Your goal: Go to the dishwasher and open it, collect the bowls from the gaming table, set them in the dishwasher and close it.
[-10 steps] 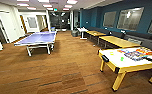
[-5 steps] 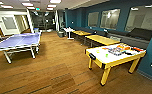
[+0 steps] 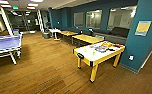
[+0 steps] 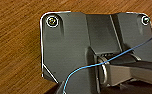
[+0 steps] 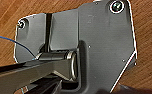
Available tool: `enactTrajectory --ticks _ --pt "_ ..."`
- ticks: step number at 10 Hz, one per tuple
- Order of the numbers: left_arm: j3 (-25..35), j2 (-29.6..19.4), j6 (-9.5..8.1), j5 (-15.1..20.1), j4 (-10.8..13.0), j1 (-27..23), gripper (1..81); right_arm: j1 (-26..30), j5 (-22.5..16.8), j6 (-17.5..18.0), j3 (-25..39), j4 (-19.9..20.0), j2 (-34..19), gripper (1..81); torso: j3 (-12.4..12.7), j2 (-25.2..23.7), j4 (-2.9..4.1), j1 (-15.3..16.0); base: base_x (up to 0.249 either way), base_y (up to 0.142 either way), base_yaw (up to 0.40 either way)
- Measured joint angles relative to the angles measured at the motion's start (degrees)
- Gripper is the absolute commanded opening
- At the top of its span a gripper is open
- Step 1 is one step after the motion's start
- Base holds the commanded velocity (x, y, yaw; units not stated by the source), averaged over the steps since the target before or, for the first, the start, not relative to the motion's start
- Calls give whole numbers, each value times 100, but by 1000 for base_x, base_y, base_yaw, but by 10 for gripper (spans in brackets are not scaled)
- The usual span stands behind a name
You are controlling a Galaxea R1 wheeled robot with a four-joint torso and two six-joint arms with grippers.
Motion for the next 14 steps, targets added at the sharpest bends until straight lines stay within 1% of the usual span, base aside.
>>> enactTrajectory --ticks 5,6,14 --pt "0 0 0 0 0 0 811 24 0 0 -2 0 0 811 0 0 0 0 0 0 -374" --pt "0 0 0 -2 -2 -11 811 21 -1 0 -2 0 1 811 0 0 0 0 0 0 -128" --pt "20 2 1 -6 -2 11 811 32 -1 0 0 0 1 811 0 0 0 0 0 0 0"
